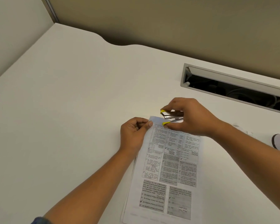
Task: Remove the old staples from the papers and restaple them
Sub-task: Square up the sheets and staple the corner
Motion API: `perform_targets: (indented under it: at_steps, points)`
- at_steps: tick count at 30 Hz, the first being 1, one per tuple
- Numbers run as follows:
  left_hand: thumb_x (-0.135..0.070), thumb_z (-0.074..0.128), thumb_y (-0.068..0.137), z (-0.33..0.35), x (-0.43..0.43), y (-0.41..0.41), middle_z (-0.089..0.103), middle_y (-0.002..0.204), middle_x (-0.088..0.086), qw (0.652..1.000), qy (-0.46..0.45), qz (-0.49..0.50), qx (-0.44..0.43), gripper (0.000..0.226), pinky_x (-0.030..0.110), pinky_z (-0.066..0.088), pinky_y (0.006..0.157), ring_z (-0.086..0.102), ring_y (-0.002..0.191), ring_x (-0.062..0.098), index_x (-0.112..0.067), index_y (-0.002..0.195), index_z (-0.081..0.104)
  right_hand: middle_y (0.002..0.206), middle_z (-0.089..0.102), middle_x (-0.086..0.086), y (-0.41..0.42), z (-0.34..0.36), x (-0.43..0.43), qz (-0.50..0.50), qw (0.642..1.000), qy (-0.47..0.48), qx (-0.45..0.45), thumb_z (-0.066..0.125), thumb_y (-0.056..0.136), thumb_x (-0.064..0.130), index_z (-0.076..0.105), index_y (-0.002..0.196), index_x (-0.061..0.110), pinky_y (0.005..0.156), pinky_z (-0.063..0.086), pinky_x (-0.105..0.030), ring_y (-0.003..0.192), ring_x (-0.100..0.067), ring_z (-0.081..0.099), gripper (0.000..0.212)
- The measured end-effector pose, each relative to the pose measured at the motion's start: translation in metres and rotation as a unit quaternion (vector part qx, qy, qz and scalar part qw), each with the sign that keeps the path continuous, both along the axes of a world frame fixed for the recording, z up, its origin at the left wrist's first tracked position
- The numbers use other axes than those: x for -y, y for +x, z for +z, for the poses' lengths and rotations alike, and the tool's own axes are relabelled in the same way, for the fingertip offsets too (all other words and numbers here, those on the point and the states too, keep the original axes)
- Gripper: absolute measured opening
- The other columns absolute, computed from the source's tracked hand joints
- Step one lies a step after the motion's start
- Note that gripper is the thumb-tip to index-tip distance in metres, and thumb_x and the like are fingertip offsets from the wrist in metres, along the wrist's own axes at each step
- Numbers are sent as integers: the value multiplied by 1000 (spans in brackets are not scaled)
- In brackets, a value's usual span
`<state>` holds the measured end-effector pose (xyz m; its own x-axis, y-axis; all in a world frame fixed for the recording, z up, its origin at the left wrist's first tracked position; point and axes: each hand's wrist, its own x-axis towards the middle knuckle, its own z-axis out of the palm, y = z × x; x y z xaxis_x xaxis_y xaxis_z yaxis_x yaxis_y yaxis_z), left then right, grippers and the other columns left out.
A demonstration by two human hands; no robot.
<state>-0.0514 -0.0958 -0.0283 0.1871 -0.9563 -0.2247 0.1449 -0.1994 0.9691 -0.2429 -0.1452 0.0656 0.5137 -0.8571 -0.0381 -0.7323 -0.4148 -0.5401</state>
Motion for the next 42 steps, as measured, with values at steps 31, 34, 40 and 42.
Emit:
perform_targets:
  at_steps: [31, 34, 40, 42]
  points:
    - [-9, 79, 79, -1, -1, 1, 73, 71, -15, 999, -14, -27, 29, 17, 26, 59, 66, 68, 70, 5, -24, 75, 72, 112, 65, 15, 26, -2, 20, 23, 981, 3, -195, 70, 75, 55, 65, 118, 35, 76, 50, -32, 98, -12, 60, 47]
    - [-10, 79, 79, -1, -1, 1, 73, 72, -13, 999, -12, -27, 28, 18, 30, 60, 66, 70, 71, 9, -25, 74, 72, 105, 66, 14, 24, -1, 19, -12, 989, 25, -145, 72, 73, 54, 64, 110, 33, 74, 52, -33, 91, -12, 62, 43]
    - [-10, 78, 80, 0, -2, 0, 73, 77, -7, 999, -11, -27, 30, 14, 24, 59, 64, 69, 70, 6, -22, 76, 72, 97, 65, 7, 23, -2, 13, -31, 992, 66, -104, 80, 74, 44, 49, 106, 31, 68, 53, -31, 82, -12, 63, 46]
    - [-10, 78, 80, 0, -2, 0, 73, 74, -11, 999, -10, -26, 26, 14, 24, 59, 64, 69, 70, 6, -21, 76, 72, 99, 65, 8, 21, -4, 14, -36, 992, 59, -107, 80, 74, 42, 50, 110, 33, 70, 52, -30, 85, -13, 63, 48]
